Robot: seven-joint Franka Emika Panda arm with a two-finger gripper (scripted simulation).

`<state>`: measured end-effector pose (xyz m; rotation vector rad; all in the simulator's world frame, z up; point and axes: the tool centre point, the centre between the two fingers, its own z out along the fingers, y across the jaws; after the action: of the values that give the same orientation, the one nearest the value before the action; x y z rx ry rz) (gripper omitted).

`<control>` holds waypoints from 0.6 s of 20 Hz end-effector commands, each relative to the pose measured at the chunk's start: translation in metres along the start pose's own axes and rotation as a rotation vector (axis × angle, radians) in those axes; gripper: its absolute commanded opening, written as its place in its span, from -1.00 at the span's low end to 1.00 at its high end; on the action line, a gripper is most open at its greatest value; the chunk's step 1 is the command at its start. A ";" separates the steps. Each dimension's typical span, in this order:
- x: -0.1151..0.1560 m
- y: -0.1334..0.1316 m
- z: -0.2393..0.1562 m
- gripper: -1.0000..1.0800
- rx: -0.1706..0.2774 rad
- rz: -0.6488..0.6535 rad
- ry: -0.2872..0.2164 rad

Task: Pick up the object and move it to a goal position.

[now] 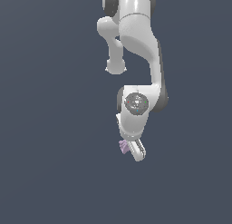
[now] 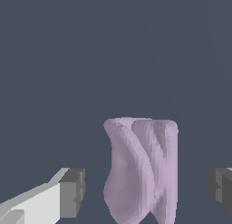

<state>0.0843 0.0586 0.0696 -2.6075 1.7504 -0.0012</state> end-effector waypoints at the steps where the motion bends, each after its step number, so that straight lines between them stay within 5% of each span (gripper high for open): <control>1: -0.001 0.001 0.015 0.92 -0.001 0.001 0.000; 9: 0.000 0.000 0.027 0.92 -0.001 0.002 0.000; 10: 0.000 0.000 0.027 -1.00 -0.001 0.002 0.000; 12: 0.000 0.000 0.027 -1.00 -0.001 0.002 0.000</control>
<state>0.0845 0.0585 0.0427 -2.6067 1.7540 0.0004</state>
